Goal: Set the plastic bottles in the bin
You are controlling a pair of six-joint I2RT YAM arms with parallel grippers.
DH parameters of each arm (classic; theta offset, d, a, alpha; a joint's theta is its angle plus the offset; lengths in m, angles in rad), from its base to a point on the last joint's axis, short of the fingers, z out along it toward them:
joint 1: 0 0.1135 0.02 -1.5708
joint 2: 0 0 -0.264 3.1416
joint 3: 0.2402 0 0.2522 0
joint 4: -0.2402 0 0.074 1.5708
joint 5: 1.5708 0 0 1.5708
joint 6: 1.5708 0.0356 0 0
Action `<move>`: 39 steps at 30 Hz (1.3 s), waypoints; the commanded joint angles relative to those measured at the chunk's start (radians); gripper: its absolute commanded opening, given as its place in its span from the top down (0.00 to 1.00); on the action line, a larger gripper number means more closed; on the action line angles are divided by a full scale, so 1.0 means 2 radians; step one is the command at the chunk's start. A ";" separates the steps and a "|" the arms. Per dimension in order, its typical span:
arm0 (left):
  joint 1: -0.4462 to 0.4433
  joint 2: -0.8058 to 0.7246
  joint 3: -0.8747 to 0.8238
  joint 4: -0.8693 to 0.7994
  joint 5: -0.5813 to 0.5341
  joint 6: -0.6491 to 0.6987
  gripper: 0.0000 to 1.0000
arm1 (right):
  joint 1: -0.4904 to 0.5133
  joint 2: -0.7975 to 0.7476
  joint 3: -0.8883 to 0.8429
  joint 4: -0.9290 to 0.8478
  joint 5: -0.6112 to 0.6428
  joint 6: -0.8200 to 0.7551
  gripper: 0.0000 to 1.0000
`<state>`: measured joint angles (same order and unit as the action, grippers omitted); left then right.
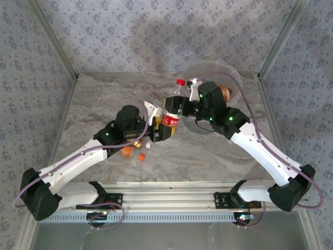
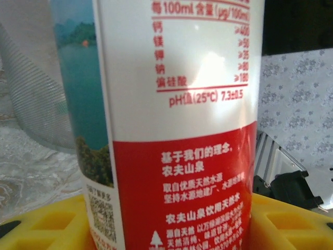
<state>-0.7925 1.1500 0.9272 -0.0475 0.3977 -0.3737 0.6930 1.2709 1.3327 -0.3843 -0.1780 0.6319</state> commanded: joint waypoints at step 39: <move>-0.007 -0.077 0.074 -0.183 -0.071 0.217 0.00 | -0.222 0.049 0.149 0.039 0.150 -0.091 0.41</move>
<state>-0.8009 1.0042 1.0683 -0.4248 0.2684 0.0383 0.2588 1.3197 1.5845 -0.3580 0.0303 0.4992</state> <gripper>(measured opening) 0.995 0.595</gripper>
